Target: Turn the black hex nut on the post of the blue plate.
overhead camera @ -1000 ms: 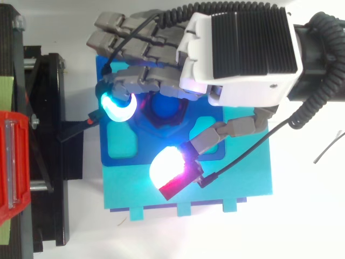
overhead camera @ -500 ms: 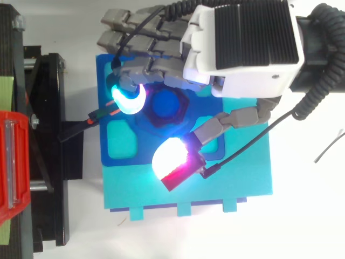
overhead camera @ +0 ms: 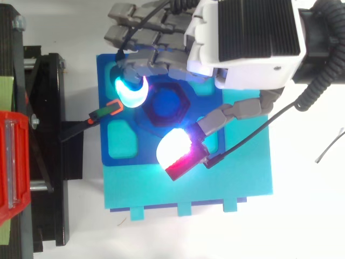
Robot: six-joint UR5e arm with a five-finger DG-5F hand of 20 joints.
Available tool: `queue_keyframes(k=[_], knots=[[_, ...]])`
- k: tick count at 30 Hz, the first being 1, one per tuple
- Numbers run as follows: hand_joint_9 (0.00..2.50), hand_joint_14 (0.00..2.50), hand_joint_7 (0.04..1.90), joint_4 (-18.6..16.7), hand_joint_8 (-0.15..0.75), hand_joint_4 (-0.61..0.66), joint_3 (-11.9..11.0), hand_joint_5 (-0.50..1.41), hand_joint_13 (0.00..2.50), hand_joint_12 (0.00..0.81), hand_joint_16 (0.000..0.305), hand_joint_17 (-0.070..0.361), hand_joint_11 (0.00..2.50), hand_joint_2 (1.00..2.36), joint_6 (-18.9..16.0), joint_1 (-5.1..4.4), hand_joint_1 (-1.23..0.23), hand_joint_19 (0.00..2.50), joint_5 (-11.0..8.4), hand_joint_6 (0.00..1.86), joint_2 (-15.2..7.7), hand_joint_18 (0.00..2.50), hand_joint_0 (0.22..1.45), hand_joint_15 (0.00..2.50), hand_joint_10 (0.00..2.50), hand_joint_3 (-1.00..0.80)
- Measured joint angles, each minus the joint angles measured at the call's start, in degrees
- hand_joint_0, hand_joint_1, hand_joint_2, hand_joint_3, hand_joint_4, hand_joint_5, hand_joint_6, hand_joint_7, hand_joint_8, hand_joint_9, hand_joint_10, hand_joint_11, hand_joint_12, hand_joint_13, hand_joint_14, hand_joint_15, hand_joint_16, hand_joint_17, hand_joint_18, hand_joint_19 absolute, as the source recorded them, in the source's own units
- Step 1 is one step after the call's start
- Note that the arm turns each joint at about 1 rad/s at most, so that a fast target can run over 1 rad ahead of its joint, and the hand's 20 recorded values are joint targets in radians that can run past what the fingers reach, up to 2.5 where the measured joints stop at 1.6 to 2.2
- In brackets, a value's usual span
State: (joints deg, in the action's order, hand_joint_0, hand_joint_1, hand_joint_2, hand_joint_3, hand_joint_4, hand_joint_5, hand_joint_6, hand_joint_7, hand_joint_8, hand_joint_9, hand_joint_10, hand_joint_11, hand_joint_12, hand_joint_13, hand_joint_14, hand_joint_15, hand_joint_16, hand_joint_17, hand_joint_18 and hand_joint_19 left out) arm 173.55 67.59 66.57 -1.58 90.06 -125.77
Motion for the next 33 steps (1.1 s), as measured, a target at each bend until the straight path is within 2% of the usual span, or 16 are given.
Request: queue_keyframes(k=[15,33], knots=[[0.27,0.00,1.04,0.5,0.317,0.38,0.0,-0.17,0.15,0.386,0.056,0.125,0.00,1.00,1.0,1.58,-0.33,0.29,2.82,0.50,0.0,0.19,0.45,0.01,0.00,-0.50],[0.27,0.00,1.04,0.5,0.316,0.38,0.0,-0.17,0.17,0.381,0.055,0.123,0.00,1.00,2.1,2.86,-0.32,0.30,3.96,0.50,0.1,0.22,0.46,0.02,0.00,-0.50]])
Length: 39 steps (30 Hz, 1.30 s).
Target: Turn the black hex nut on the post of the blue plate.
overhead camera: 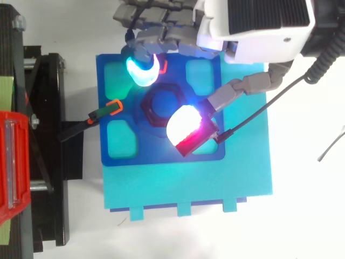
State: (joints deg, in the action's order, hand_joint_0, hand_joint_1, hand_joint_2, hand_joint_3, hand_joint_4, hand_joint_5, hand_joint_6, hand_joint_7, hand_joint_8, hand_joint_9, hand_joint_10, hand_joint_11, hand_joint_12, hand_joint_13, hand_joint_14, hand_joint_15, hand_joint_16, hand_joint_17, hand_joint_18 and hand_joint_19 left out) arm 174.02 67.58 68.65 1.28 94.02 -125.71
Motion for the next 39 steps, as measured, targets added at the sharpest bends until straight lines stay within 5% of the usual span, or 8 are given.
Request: queue_keyframes(k=[14,31,34,39], knots=[[0.28,0.00,1.05,0.2,0.316,0.38,0.0,-0.17,0.19,0.376,0.054,0.121,0.00,1.00,0.2,0.09,-0.32,0.31,-0.03,0.50,0.5,0.24,0.47,0.03,0.00,-0.50],[0.26,0.00,0.93,4.0,0.304,0.30,-0.1,-0.21,0.15,0.379,0.054,0.122,0.00,1.00,1.0,-0.32,-0.33,0.30,-0.27,0.50,4.4,0.23,0.47,0.03,0.00,-0.50],[0.03,0.00,0.80,3.1,0.248,0.15,-0.1,-0.29,0.00,0.392,0.055,0.124,0.02,1.00,1.1,-0.40,-0.52,0.35,-0.21,0.50,4.5,0.01,0.44,0.04,0.00,-0.50],[0.00,0.00,0.71,-2.5,0.205,0.02,-0.1,-0.30,0.00,0.385,0.053,0.120,0.00,1.00,1.1,-0.76,-0.78,0.32,-0.83,0.50,4.2,0.00,0.43,0.02,0.00,-0.50]])
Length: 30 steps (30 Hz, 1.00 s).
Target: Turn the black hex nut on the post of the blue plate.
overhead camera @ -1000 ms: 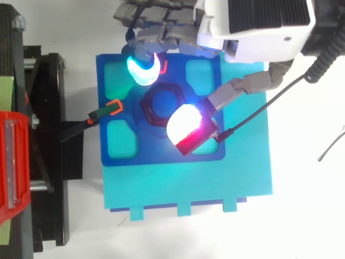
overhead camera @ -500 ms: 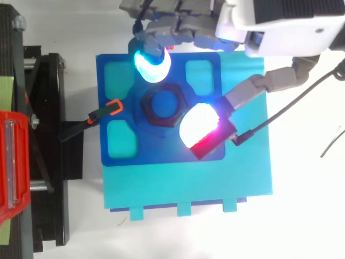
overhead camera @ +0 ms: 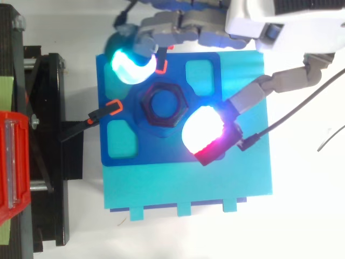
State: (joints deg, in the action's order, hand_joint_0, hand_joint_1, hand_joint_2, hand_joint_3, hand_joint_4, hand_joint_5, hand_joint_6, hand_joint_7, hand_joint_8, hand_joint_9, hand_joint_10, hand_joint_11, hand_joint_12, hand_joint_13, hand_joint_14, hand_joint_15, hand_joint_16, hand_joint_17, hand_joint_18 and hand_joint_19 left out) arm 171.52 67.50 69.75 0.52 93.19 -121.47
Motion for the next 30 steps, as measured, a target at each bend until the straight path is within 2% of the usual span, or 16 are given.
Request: queue_keyframes(k=[2,5,8,10,15,21,26,28,30], knots=[[0.00,0.00,0.70,-2.3,0.191,-0.01,0.0,-0.30,0.00,0.379,0.052,0.118,0.00,1.00,0.0,-0.31,-0.83,0.30,-0.90,0.50,-0.4,0.00,0.44,0.01,0.00,-0.50],[0.00,0.00,0.69,-3.9,0.189,-0.03,0.0,-0.30,0.00,0.385,0.054,0.121,0.00,1.00,-0.3,-0.71,-0.82,0.30,-2.13,0.50,-1.3,0.00,0.41,0.01,0.00,-0.50],[0.00,0.00,0.69,-4.9,0.209,-0.02,0.0,-0.30,0.00,0.413,0.058,0.130,0.00,1.00,-0.6,-1.01,-0.72,0.31,-2.69,0.50,-2.2,0.00,0.38,0.02,0.00,-0.50],[0.00,0.00,0.67,-5.5,0.209,-0.08,0.0,-0.30,0.00,0.417,0.059,0.133,0.00,1.00,-0.7,-1.23,-0.67,0.29,-2.85,0.50,-2.5,0.00,0.37,0.00,0.00,-0.50],[0.00,0.00,0.65,-5.9,0.194,-0.12,0.0,-0.30,0.00,0.409,0.059,0.132,0.00,1.00,-0.5,-1.78,-0.62,0.26,-3.10,0.50,-3.3,0.00,0.37,0.00,0.00,-0.50],[0.00,0.00,0.65,-5.7,0.224,-0.04,0.0,-0.30,0.00,0.435,0.063,0.141,0.00,1.00,-1.1,-1.69,-0.40,0.27,-2.87,0.50,-5.3,0.00,0.33,0.00,0.00,-0.50],[0.00,0.00,0.65,-4.8,0.242,0.04,0.0,-0.30,0.00,0.443,0.065,0.145,0.00,1.00,-1.2,-1.70,-0.25,0.26,-2.57,0.50,-5.6,0.00,0.32,0.00,0.00,-0.50],[0.00,0.00,0.65,-4.5,0.232,0.04,0.0,-0.30,0.00,0.433,0.062,0.139,0.00,1.00,-1.2,-1.68,-0.09,0.26,-2.43,0.50,-5.6,0.00,0.35,0.00,0.00,-0.50],[0.00,0.00,0.64,-4.4,0.228,0.04,0.0,-0.30,0.00,0.428,0.061,0.137,0.00,1.00,-1.2,-1.67,-0.04,0.25,-2.36,0.50,-5.6,0.00,0.36,0.00,0.00,-0.50]])
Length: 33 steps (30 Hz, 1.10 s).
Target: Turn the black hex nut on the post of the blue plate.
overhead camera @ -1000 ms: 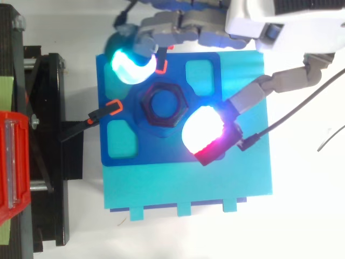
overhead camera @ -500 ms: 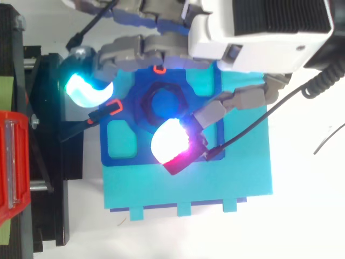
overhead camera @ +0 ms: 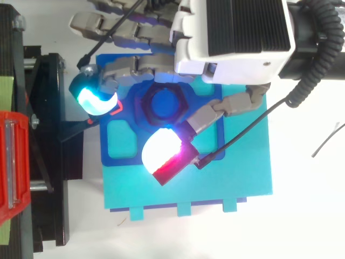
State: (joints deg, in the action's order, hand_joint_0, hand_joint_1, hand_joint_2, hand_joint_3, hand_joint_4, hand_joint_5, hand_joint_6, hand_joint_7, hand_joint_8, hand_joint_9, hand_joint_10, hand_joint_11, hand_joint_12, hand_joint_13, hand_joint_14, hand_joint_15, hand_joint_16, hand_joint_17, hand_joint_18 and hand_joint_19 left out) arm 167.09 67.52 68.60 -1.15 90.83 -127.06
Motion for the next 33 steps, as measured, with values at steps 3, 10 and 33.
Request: queue_keyframes(k=[3,10,33], knots=[[0.00,0.00,0.65,0.2,0.226,0.08,0.0,-0.30,0.00,0.423,0.060,0.136,0.00,1.00,0.0,-0.06,0.04,0.25,0.03,0.50,0.0,0.00,0.38,0.00,0.00,-0.50],[0.00,0.00,0.70,1.4,0.207,0.00,0.0,-0.30,0.00,0.406,0.059,0.134,0.00,1.00,-0.7,-0.41,-0.45,0.25,0.00,0.50,0.0,0.00,0.39,0.00,0.00,-0.50],[0.00,0.00,0.71,6.2,0.237,0.06,-1.1,-0.30,0.00,0.428,0.064,0.144,0.00,1.00,-0.9,-0.84,-0.58,0.27,0.08,0.50,0.1,0.00,0.35,0.00,0.00,-0.50]])
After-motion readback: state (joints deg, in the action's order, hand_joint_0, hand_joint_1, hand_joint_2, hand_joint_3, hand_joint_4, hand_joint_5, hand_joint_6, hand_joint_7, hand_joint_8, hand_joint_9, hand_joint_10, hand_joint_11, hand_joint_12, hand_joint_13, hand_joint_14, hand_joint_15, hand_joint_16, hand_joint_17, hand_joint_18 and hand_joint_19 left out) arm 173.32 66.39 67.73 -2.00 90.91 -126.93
